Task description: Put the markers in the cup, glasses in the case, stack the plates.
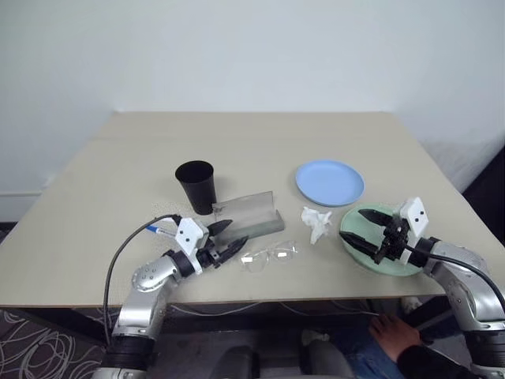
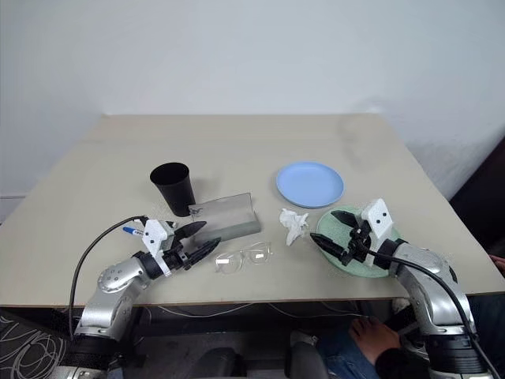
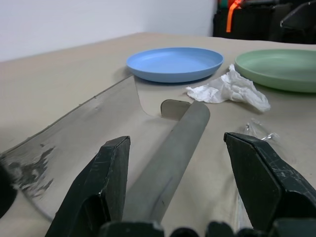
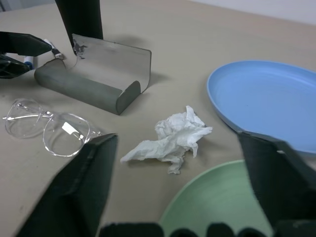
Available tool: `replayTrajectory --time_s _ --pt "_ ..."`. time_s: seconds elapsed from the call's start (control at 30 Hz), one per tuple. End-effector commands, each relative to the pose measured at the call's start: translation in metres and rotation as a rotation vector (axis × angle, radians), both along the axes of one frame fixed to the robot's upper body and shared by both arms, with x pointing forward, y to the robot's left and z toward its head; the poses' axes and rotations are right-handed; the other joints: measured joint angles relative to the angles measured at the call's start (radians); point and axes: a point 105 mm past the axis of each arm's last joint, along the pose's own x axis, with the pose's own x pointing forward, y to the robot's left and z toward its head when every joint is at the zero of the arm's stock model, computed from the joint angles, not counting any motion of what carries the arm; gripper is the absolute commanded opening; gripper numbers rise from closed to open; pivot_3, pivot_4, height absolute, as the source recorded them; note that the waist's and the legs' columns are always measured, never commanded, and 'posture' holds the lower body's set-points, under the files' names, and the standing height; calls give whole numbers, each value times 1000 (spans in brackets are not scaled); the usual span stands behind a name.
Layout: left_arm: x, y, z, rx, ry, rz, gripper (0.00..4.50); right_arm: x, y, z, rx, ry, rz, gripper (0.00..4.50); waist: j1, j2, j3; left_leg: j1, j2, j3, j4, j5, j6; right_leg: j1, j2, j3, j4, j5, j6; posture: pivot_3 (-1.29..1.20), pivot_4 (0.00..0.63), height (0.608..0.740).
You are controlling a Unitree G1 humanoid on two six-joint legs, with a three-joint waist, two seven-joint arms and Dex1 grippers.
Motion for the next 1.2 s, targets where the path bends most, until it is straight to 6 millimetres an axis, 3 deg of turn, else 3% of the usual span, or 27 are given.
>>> replayTrajectory --time_s 0.03,0.7,1.2 --pt "4 -4 9 -3 -50 -24 3215 -1 -1 18 -15 -73 -11 4463 -1 0 0 0 0 0 0 0 0 0 0 0 0 0 0 0 0 720" --pt "8 -8 13 -14 -66 -16 3215 2 10 6 -219 61 -82 4463 0 0 0 0 0 0 1 -2 -2 0 0 0 0 0 0 0 0 720" --pt "10 -12 21 -24 -84 -4 3215 10 18 -15 -433 125 -185 4463 0 0 0 -1 0 0 2 0 1 0 0 0 0 0 0 0 0 720"
